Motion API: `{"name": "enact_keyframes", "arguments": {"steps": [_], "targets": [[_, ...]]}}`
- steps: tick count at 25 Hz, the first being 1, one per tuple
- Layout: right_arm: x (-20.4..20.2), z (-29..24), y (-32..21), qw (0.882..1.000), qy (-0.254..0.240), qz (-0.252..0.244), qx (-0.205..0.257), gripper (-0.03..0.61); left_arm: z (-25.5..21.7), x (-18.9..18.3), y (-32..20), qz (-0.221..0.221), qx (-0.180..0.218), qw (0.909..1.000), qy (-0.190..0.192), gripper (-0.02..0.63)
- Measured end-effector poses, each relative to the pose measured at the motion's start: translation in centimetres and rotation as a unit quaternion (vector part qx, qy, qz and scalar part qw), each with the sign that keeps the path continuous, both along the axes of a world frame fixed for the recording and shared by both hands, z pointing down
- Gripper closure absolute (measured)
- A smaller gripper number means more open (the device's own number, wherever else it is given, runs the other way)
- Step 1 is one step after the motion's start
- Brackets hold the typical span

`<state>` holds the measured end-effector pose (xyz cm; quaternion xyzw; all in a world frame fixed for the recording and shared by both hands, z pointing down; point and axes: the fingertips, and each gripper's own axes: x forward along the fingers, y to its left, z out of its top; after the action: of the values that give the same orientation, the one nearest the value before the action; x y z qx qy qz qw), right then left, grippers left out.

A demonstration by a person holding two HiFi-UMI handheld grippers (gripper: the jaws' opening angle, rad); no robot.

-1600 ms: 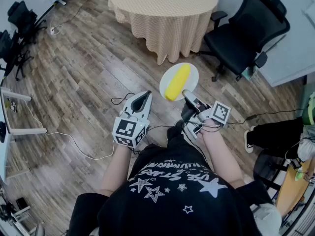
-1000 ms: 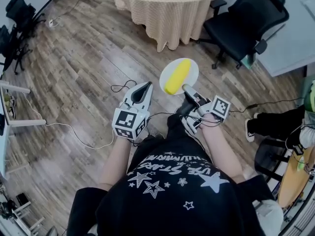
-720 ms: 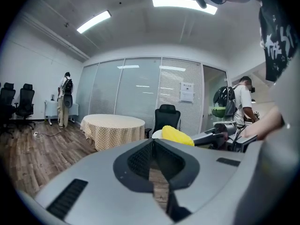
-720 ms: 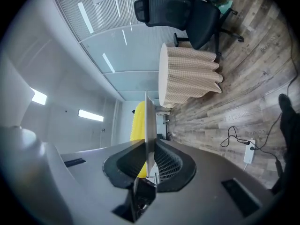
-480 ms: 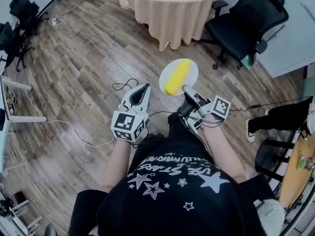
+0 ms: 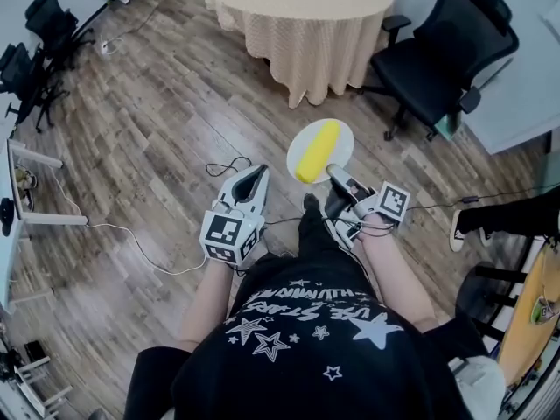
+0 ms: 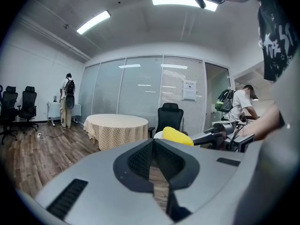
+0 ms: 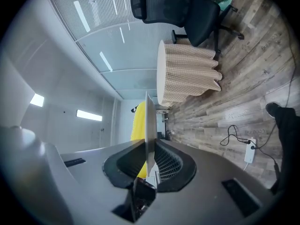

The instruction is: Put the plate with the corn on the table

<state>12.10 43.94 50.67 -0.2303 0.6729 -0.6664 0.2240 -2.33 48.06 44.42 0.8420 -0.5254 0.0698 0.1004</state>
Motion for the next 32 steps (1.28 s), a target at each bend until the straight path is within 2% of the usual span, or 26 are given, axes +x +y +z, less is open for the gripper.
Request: {"name": "enact_keyframes", "arguments": {"steps": [10,18,25,32], "targets": [[-0.4,0.3,-10.0,1.000,-0.001,-0.022,-0.001,0.520,-0.1,-0.5,-9.5,-0.028,-0.010,0.9995,0.008,0.606],[0.6,-0.4,-18.6,0.999,0.001,-0.041,0.005,0.520,-1.4,0.7,-18.4,-0.028,0.000,0.9996,-0.003,0.606],[2.3,-0.3,-24.8,0.999,-0.003,-0.047,0.009,0.520,-2.1,-1.5,-24.3,-0.086,0.005,0.9963,0.000,0.606],[3.0,0.3,-28.1,0.998,0.002,-0.057,0.011,0.520,-2.3,-1.7,-27.5,-0.104,0.012,0.9944,0.006,0.606]]}}
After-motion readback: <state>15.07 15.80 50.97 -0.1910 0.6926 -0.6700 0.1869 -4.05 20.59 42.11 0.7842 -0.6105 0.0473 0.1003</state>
